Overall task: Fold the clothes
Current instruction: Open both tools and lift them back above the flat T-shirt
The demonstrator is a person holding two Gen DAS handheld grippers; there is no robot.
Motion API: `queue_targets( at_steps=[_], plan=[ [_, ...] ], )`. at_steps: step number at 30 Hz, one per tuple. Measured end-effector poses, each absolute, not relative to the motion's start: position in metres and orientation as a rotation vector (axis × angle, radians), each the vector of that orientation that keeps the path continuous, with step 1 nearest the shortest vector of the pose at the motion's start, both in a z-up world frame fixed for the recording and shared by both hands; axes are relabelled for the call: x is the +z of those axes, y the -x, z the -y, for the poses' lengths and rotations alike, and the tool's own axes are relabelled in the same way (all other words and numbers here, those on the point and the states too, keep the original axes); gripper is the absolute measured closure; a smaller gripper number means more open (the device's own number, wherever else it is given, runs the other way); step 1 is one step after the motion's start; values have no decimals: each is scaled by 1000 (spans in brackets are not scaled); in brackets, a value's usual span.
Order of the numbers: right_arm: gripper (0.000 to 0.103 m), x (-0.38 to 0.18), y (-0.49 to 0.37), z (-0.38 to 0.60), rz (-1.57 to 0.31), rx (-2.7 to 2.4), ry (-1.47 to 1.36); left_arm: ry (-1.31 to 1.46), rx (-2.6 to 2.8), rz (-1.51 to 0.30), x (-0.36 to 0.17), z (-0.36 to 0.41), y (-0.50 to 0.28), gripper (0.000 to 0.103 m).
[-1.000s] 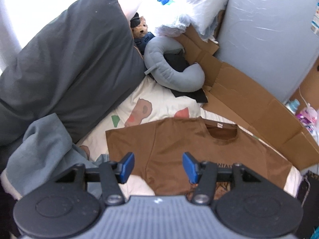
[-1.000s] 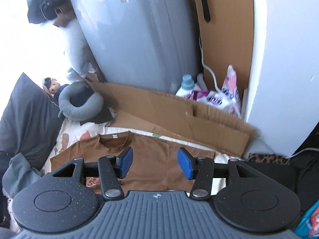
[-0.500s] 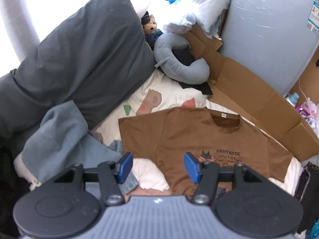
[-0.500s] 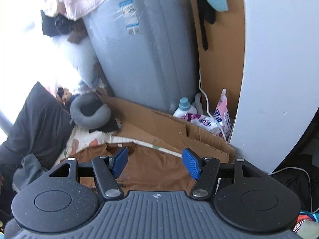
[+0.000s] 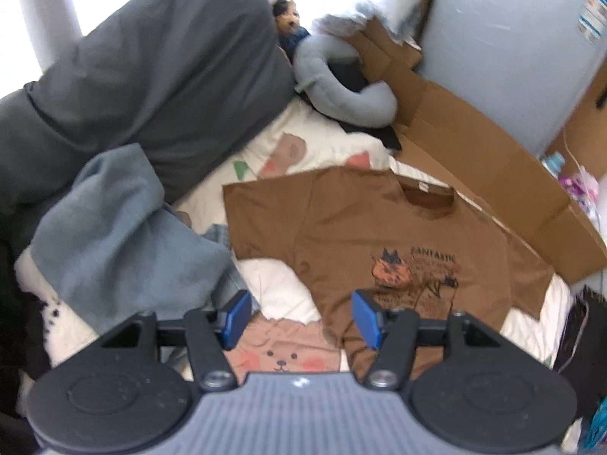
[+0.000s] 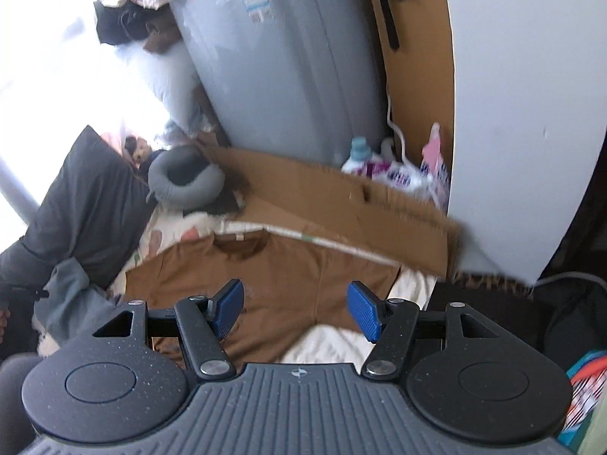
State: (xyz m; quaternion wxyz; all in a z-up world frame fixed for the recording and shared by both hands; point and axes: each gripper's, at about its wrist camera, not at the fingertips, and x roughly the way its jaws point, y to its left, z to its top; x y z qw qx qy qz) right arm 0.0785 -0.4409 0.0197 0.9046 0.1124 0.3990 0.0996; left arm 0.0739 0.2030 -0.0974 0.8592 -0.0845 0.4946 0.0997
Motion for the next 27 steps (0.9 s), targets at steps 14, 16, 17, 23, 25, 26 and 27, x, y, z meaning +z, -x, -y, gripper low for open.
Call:
queue_targets(
  at_steps=[14, 16, 17, 23, 25, 26, 27],
  plan=[
    [36, -142, -36, 419, -962, 208, -299, 195, 100, -1092, -210, -181, -29, 41],
    [36, -165, -32, 418, -991, 194, -303, 196, 93, -1106, -227, -176, -25, 41],
    [36, -174, -30, 416, -999, 196, -311, 198, 90, -1114, -235, -174, -23, 41],
    [37, -230, -21, 401, -1036, 223, -352, 229, 63, -1165, -284, -160, -13, 41],
    [39, -249, -20, 394, -1050, 243, -367, 248, 36, -1176, -300, -154, -8, 41],
    [41, -258, -20, 389, -1061, 260, -371, 253, 25, -1183, -307, -151, -7, 41],
    [42, -267, -20, 384, -1073, 277, -373, 254, 21, -1194, -314, -148, -5, 41]
  ],
)
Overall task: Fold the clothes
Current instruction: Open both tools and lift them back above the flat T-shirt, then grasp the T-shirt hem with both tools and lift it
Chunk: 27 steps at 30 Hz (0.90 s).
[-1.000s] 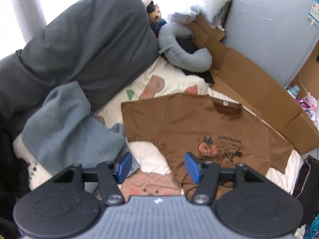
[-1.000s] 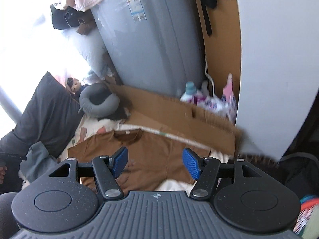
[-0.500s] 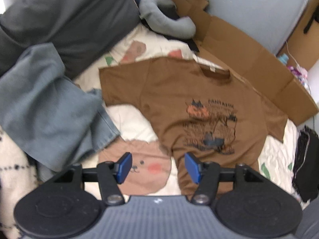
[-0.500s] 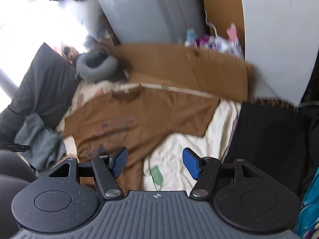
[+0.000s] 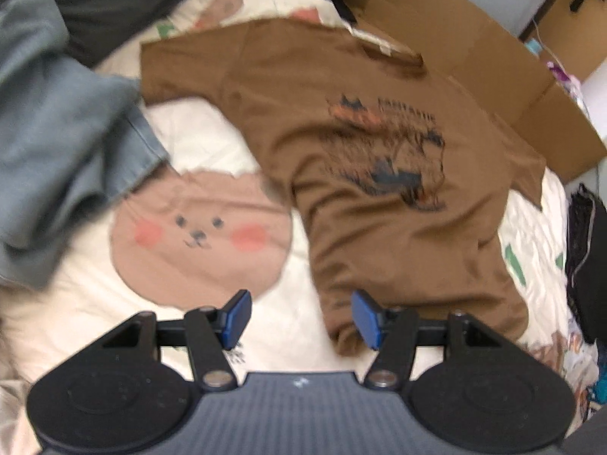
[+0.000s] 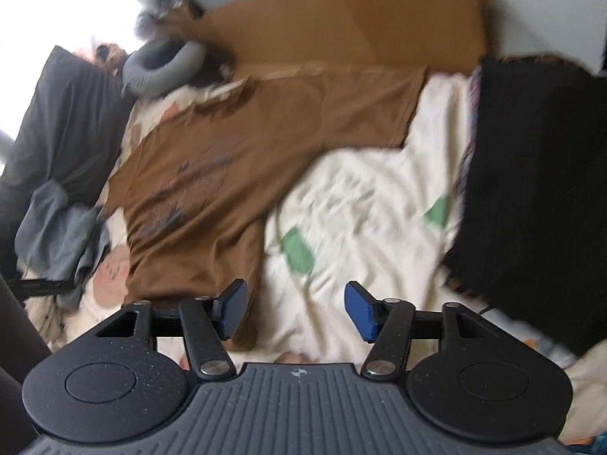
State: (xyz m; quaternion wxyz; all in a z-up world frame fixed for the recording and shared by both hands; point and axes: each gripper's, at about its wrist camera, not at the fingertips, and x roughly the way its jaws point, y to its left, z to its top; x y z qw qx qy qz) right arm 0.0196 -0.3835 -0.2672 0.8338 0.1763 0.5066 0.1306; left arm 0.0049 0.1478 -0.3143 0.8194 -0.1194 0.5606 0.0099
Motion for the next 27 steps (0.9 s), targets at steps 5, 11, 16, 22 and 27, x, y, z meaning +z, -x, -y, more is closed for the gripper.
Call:
queue_targets(
  at_steps=[5, 11, 16, 22, 27],
  plan=[
    [44, -312, -20, 355, -1142, 335, -388, 298, 11, -1243, -346, -135, -2, 41],
    [44, -349, -25, 325, -1198, 400, -369, 307, -11, -1280, -376, -117, -4, 41],
    [43, -369, -37, 301, -1222, 455, -344, 329, -6, -1287, -392, -108, -8, 42],
    [42, -386, -54, 270, -1246, 524, -326, 359, 2, -1288, -401, -106, -14, 58],
    [44, -401, -67, 248, -1267, 557, -314, 372, 6, -1273, -402, -109, -15, 74]
  ],
)
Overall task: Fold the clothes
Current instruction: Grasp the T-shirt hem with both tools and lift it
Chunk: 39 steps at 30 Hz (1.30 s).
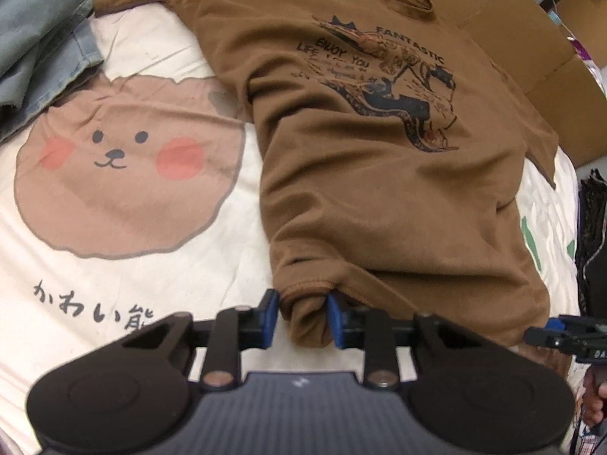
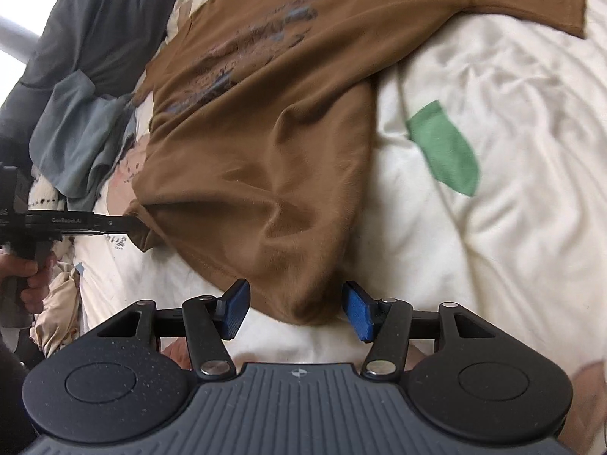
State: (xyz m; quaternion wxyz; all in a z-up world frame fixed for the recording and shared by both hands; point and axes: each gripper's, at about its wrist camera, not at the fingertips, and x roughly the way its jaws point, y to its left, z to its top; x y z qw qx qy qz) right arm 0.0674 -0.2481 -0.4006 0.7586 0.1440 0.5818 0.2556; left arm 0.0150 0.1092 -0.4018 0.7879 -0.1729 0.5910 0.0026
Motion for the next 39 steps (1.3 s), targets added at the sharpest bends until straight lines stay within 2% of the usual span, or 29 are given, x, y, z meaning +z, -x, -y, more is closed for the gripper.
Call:
queue_targets(
  at_steps=[1, 2, 3, 4, 5, 9, 27, 33, 39],
  plan=[
    [48, -403, -70, 245, -1269, 564, -318, 371, 8, -1267, -401, -110, -15, 79],
    [61, -404, -71, 243, -1271, 566, -318, 368, 7, -1261, -401, -110, -15, 89],
    [82, -404, -73, 242, -1275, 565, -312, 359, 9, -1256, -400, -110, -16, 94],
    [93, -405, -74, 240, -1278, 564, -306, 349, 11, -1251, -399, -109, -16, 95],
    [98, -404, -75, 239, -1277, 563, -301, 332, 13, -1238, -396, -109, -16, 96],
    [98, -387, -74, 244, -1239, 589, -290, 205, -3, -1205, -373, -107, -19, 97],
    [98, -267, -93, 257, -995, 669, -246, -17, -167, -923, -226, -95, -66, 98],
    [98, -247, -110, 267, -947, 645, -235, -44, -221, -921, -224, -92, -89, 98],
    [98, -260, -127, 280, -955, 579, -247, 31, -263, -1003, -262, -90, -111, 98]
  ],
)
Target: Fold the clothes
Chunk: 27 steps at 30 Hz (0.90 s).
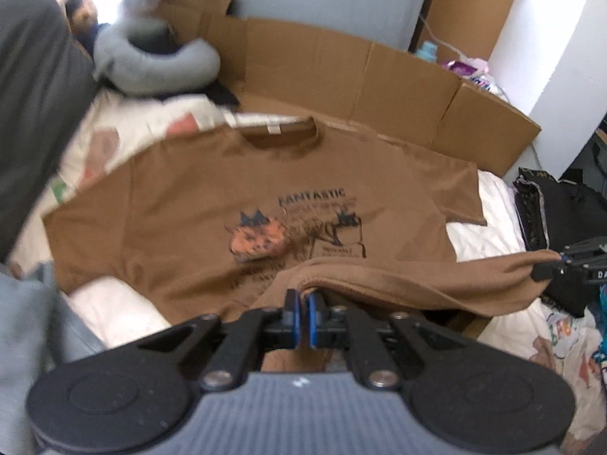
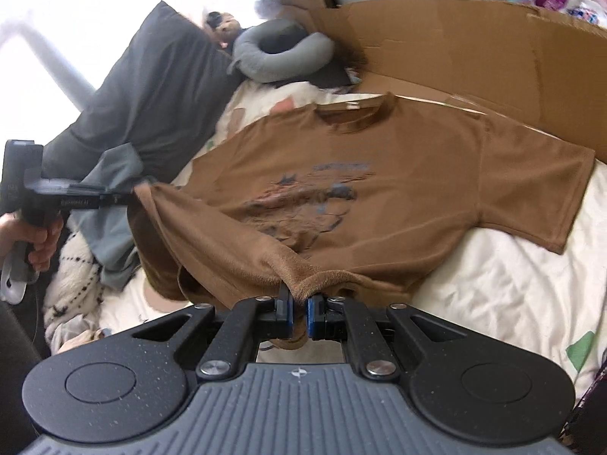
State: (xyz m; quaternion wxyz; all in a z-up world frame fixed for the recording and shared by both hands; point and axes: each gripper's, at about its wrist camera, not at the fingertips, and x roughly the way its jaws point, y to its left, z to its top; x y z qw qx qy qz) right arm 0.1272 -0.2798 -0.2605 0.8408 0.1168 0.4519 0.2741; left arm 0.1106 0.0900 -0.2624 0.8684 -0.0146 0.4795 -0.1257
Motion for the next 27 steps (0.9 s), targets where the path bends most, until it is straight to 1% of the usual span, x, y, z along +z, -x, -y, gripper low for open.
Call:
queue_targets(
  at_steps=[5, 9, 15, 17, 21, 22, 25, 26, 27],
  plan=[
    [98, -286, -139, 286, -992, 523, -252, 81, -268, -1065, -302, -89, -125, 97],
    [98, -304, -150, 289, -1018, 487, -248, 61, -248, -1092, -330, -87, -138, 96],
    [98, -331, -170, 286, -1064, 432, -240, 96, -207, -1121, -349, -96, -149, 82],
    [98, -339, -177, 285, -1079, 415, -234, 108, -195, -1121, -349, -100, -148, 71],
    [96, -351, -185, 284, -1100, 381, -247, 133, -169, -1099, -341, -114, -130, 68],
    [96, -352, -186, 285, -1103, 373, -257, 143, -158, -1096, -339, -118, -125, 66],
    [94, -354, -187, 286, -1102, 356, -288, 177, -116, -1107, -340, -131, -104, 65],
    [90, -354, -187, 287, -1101, 353, -296, 191, -105, -1112, -341, -135, -97, 65],
    [80, -353, -187, 287, -1099, 350, -300, 205, -96, -1120, -343, -138, -90, 65]
  ],
)
